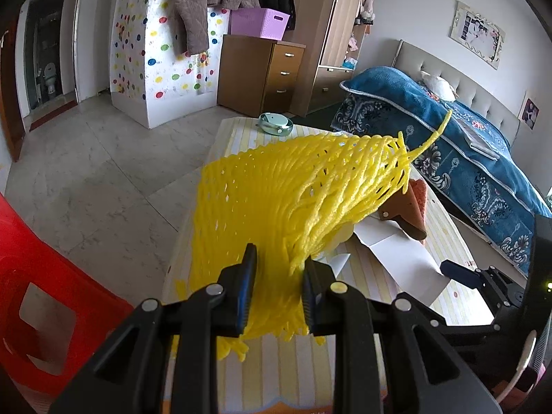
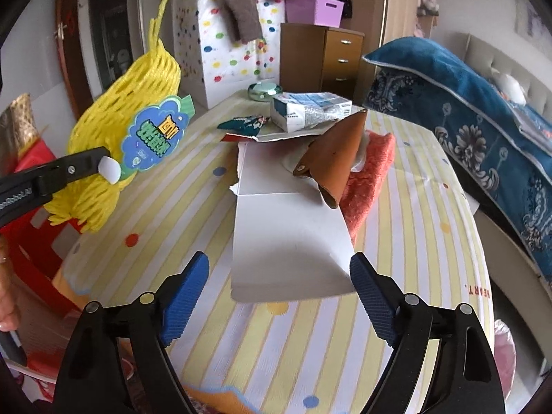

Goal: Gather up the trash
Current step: 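Grasp the red snack bag with the right gripper while the left gripper holds the yellow net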

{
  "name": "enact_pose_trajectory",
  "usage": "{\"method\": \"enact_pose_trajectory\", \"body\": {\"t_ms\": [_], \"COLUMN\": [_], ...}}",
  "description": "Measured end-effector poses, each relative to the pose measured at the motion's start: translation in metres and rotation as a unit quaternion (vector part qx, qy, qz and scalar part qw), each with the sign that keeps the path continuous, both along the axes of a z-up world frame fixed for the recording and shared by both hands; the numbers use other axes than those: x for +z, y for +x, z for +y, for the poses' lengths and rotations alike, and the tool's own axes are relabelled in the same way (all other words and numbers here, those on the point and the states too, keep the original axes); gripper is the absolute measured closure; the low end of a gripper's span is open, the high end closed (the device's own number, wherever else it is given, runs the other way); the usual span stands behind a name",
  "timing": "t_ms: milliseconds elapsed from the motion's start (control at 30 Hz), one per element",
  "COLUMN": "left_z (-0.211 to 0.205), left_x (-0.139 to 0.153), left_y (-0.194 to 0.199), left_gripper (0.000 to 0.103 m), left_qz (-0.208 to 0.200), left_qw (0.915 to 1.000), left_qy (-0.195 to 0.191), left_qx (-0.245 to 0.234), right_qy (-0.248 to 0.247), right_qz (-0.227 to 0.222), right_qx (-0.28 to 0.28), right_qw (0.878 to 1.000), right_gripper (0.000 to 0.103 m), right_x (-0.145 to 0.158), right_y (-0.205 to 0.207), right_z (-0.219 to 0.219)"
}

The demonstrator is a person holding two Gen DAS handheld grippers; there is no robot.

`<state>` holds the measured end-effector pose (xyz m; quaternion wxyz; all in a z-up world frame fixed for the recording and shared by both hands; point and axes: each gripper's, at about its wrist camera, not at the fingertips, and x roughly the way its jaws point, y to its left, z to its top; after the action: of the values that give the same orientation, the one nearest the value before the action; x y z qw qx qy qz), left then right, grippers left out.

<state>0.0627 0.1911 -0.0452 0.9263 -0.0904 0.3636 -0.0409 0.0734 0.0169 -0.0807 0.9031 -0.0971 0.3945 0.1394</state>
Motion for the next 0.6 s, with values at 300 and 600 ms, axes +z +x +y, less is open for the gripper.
{"method": "enact_pose_trajectory", "body": {"t_ms": [300,600], "left_z": [0.006,0.007], "left_x": [-0.012,-0.011], "left_y": [0.011,0.004], "left_gripper": [0.081,0.081], "left_qz": [0.01,0.013], "left_qw": [0.9999,0.9998], "left_qy": [-0.007,-0.012], "left_qx": [-0.004,0.001], "right_qy": [-0.031,-0.081], "right_qz": [-0.006,-0.009], "right_qx": [-0.015,0.022], "right_qw": [0.999,0.996], "right_gripper": [0.022,0.02], "right_x": [-0.011,-0.016], "right_y": [0.018,0.012], "right_z": [0.005,0.018]}}
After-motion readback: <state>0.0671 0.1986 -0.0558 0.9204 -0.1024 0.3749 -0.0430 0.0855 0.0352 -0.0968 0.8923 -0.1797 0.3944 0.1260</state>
